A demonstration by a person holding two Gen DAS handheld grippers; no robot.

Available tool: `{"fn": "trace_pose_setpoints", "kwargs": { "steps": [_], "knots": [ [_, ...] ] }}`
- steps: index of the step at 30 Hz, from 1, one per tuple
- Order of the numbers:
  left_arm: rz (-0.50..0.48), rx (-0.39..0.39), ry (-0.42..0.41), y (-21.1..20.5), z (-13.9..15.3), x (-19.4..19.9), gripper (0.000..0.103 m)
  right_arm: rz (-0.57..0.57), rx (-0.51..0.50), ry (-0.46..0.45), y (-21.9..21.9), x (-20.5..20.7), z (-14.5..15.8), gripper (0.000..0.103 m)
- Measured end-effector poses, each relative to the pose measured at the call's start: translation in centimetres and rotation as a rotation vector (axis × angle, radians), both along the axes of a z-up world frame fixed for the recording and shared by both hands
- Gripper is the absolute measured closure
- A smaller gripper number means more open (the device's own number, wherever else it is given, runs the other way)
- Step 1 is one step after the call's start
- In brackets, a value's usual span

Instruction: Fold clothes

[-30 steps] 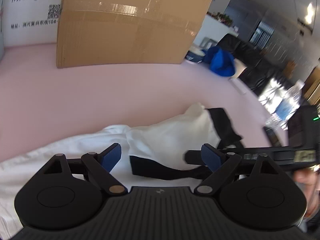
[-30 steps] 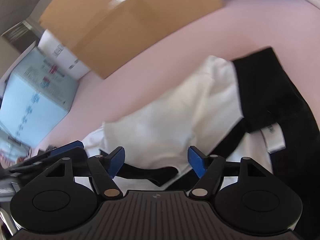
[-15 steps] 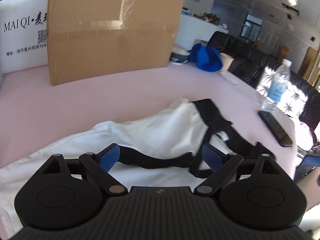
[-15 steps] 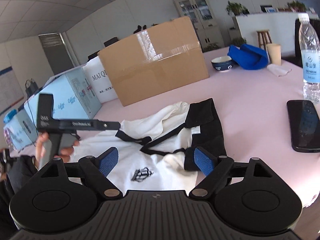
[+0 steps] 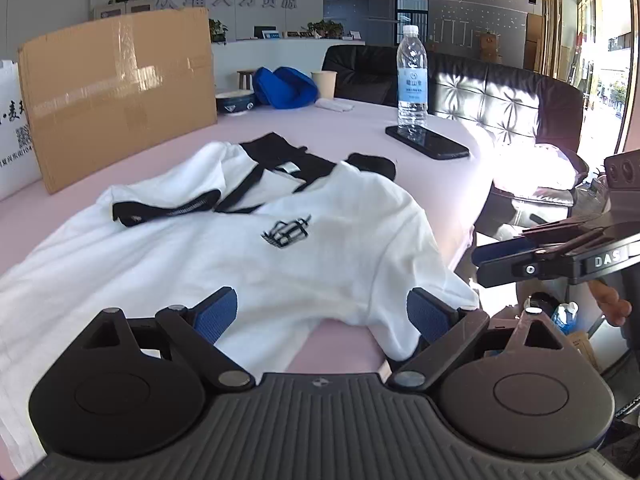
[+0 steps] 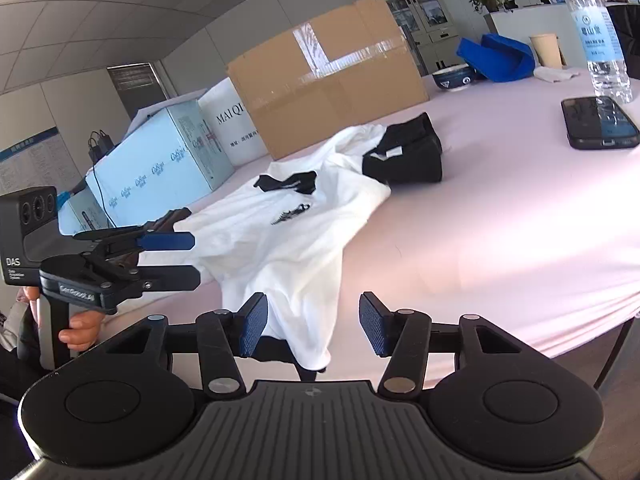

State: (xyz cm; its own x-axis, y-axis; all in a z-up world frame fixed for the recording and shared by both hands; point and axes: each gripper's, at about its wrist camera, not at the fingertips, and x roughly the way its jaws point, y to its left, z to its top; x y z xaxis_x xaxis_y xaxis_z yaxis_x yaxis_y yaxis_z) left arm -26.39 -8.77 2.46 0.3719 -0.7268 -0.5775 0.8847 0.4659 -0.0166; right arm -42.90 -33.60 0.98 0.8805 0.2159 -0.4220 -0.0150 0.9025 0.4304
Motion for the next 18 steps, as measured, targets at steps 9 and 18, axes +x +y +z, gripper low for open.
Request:
{"fn": "trace_pose_setpoints", "kwargs": {
  "steps": [9, 18],
  "knots": [
    [-0.032, 0.043, -0.05, 0.5, -1.8, -2.6, 0.012, 0.08, 0.114, 0.012, -0.2, 0.5, -2.2, 0.059],
    [-0.142, -0.004, 0.048, -0.3, -2.2, -3.3, 0.022, 0.078, 0.173, -0.003, -0.3, 0.0, -2.8, 0.072]
  ]
}}
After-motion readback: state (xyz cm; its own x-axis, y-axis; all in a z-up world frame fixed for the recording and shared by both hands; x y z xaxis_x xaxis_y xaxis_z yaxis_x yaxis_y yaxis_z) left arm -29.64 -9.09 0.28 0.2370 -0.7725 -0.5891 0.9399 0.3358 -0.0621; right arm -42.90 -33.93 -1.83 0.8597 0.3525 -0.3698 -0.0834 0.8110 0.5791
